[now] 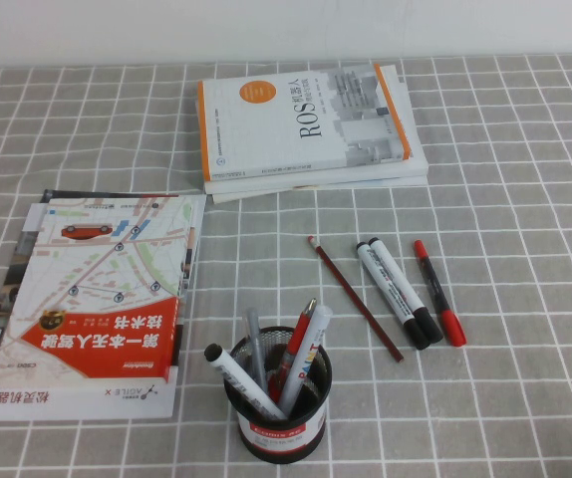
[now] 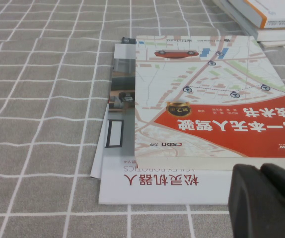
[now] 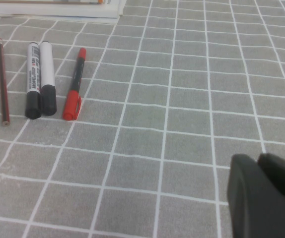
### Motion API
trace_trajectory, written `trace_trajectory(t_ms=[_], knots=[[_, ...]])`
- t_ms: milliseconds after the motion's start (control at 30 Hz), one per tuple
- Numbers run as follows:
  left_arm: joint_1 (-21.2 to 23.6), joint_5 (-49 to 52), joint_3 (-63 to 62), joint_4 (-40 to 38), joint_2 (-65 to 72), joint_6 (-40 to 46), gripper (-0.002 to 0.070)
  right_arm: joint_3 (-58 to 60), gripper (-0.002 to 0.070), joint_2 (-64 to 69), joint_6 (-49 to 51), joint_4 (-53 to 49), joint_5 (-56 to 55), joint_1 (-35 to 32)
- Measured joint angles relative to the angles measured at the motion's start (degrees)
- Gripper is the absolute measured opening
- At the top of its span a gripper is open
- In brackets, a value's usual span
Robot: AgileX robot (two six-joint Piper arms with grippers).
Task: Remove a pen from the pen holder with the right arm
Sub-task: 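Take a marker out of the pen holder and lay it on the table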
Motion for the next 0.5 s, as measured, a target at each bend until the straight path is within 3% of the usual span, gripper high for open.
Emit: trace_trajectory(t_ms=[267,500], knots=[[0.00,0.00,0.00,0.00,0.00,0.00,-0.0003,0.00,-0.0013,0.00,0.00,0.92,-1.02,0.00],[0.00,0.00,0.00,0.00,0.00,0.00,-0.0003,0.00,-0.0013,0.00,0.00,14.81,-6.96,0.00]])
